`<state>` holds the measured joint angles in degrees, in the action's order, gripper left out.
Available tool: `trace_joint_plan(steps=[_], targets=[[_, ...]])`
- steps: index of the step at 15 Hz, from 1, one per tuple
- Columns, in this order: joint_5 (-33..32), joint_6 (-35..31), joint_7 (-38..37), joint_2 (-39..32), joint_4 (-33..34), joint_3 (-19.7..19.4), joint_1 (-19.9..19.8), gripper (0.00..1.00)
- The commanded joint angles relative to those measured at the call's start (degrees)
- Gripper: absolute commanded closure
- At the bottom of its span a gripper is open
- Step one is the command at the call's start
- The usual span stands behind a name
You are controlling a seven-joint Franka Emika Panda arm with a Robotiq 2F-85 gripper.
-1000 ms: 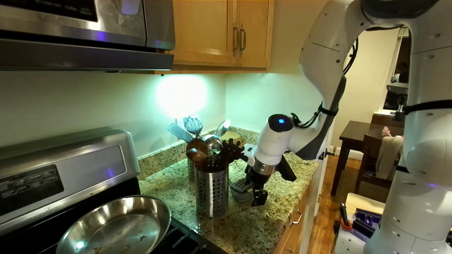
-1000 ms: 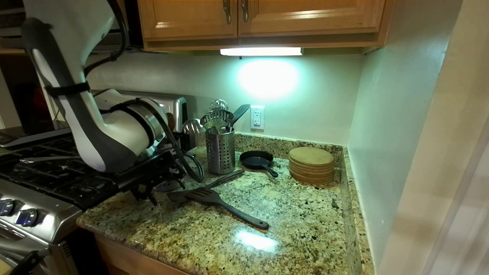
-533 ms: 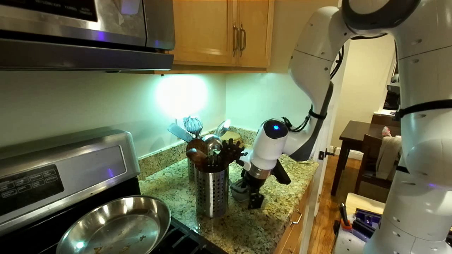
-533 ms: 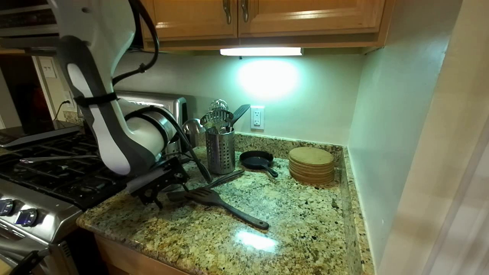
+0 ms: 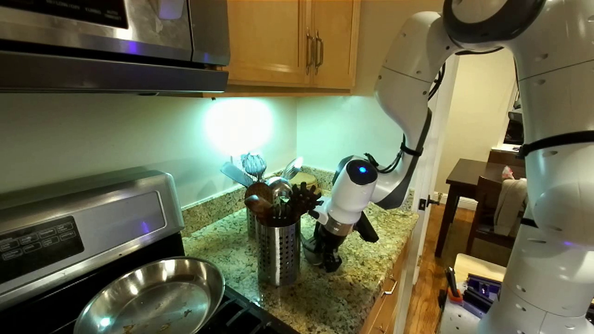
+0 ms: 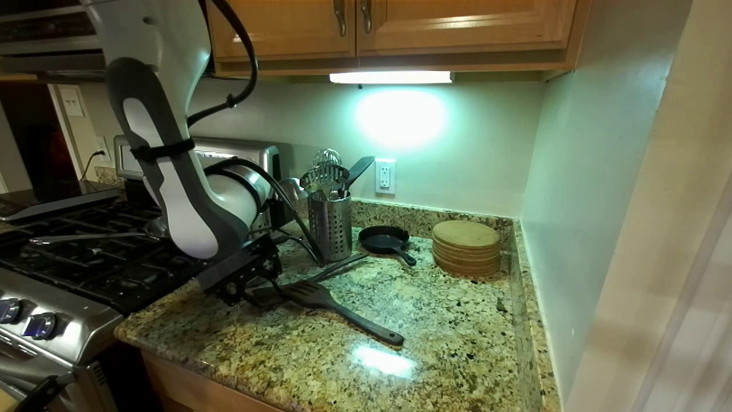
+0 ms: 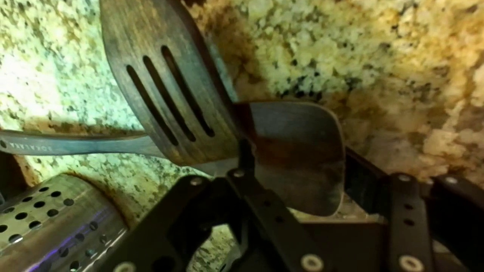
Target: Pick up the wooden spoon and put it in the spoon holder
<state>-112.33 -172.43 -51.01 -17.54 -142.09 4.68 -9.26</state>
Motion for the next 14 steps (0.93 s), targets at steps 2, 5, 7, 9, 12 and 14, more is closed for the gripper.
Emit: trace_joint_plan(steps=[2, 5, 7, 9, 12, 14], targets=[[-5.4, -1.2, -5.3, -1.1, 1.3, 0.9, -1.5, 0.81], [-7.7, -1.0, -7.4, -0.9, 2.0, 1.2, -1.6, 0.87], [-9.3, -0.9, -8.7, -0.6, 2.1, 1.3, -1.6, 0.85], [-11.0, -0.5, -10.1, 0.4, 1.4, 1.4, -1.6, 0.87], [-12.7, 0.6, -10.5, 2.6, -0.7, 0.6, -1.5, 0.87], [-13.1, 1.4, -10.2, 4.2, -2.2, -0.1, -1.7, 0.87]])
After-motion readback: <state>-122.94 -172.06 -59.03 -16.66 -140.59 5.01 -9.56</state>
